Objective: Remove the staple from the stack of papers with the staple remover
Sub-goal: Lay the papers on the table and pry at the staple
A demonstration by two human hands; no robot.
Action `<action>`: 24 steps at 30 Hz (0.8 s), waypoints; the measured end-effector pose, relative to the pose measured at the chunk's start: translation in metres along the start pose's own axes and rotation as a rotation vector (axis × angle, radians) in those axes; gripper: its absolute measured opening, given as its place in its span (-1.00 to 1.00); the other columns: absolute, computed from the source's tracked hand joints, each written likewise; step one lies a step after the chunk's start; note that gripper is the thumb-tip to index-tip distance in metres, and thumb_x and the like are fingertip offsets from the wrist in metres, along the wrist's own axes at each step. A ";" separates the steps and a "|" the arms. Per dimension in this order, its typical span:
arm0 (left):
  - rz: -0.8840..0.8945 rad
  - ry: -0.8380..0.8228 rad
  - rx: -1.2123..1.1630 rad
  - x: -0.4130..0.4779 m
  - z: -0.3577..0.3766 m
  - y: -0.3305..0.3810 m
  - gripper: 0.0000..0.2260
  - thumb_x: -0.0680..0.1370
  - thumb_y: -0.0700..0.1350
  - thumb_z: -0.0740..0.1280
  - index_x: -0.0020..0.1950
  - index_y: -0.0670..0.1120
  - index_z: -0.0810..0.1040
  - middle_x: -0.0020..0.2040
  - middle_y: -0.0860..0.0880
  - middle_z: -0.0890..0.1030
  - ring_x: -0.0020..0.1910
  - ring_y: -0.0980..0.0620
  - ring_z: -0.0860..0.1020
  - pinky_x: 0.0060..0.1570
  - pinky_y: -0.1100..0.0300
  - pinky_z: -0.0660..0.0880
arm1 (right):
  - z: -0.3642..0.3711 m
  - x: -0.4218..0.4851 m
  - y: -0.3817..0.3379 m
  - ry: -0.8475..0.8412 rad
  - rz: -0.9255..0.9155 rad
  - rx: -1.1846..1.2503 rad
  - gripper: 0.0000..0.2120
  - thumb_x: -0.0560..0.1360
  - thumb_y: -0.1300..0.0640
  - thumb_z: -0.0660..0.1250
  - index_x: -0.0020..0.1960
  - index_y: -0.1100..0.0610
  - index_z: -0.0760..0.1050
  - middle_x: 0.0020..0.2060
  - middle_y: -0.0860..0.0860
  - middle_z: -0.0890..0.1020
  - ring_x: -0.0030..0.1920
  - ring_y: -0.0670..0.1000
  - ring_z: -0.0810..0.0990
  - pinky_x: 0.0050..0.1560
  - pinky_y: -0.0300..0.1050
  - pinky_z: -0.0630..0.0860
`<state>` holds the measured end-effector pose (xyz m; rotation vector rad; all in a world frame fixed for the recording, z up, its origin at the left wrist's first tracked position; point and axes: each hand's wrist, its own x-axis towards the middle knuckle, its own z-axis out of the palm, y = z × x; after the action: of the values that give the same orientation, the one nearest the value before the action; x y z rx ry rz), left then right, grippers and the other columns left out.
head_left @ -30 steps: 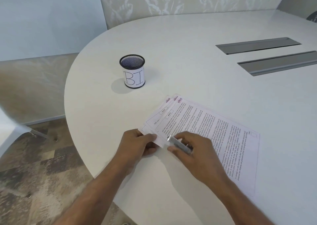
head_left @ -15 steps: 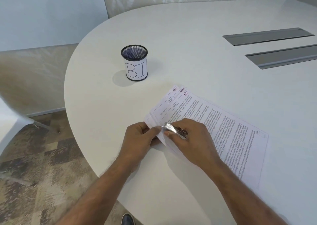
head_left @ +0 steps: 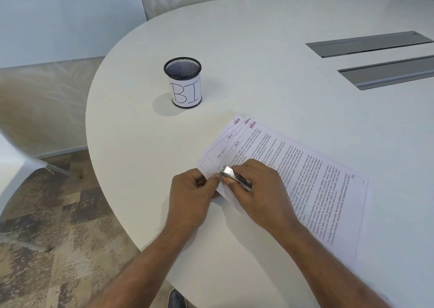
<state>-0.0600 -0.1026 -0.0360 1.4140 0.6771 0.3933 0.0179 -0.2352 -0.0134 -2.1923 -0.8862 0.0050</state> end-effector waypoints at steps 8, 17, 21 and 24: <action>0.001 -0.026 0.004 -0.002 0.000 -0.001 -0.81 0.44 -0.05 0.45 -0.09 -0.14 0.77 -0.12 -0.20 0.78 -0.10 -0.24 0.76 0.03 -0.27 0.67 | -0.002 0.002 -0.002 -0.029 -0.014 0.010 -0.85 0.53 0.08 0.37 -0.07 0.14 0.67 -0.30 -0.01 0.54 -0.29 -0.06 0.51 -0.32 -0.06 0.50; -0.062 -0.035 -0.017 0.001 0.000 0.004 -0.87 0.59 -0.24 0.42 -0.08 -0.25 0.74 -0.12 -0.24 0.78 -0.11 -0.23 0.77 0.07 -0.22 0.68 | 0.002 0.001 -0.001 0.009 -0.036 0.014 -0.85 0.59 0.05 0.34 -0.04 0.10 0.62 -0.26 -0.05 0.56 -0.24 -0.09 0.52 -0.29 -0.25 0.45; -0.082 -0.030 -0.038 0.002 0.001 0.004 -0.88 0.59 -0.24 0.42 -0.08 -0.23 0.74 -0.12 -0.22 0.78 -0.10 -0.24 0.77 0.07 -0.22 0.67 | 0.001 0.003 0.001 -0.031 -0.004 0.034 -0.76 0.61 0.01 0.30 -0.19 0.08 0.53 -0.38 -0.13 0.47 -0.31 -0.12 0.44 -0.33 -0.32 0.32; -0.085 -0.042 -0.032 0.003 0.002 0.004 -0.88 0.58 -0.23 0.43 -0.08 -0.18 0.76 -0.12 -0.19 0.79 -0.09 -0.22 0.77 0.08 -0.21 0.67 | 0.001 0.005 0.003 -0.059 0.028 0.070 -0.66 0.62 -0.01 0.26 -0.29 0.11 0.42 -0.44 -0.11 0.40 -0.36 -0.09 0.39 -0.35 -0.20 0.32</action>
<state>-0.0562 -0.1016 -0.0326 1.3548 0.6916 0.3052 0.0235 -0.2327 -0.0143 -2.1494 -0.8748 0.1137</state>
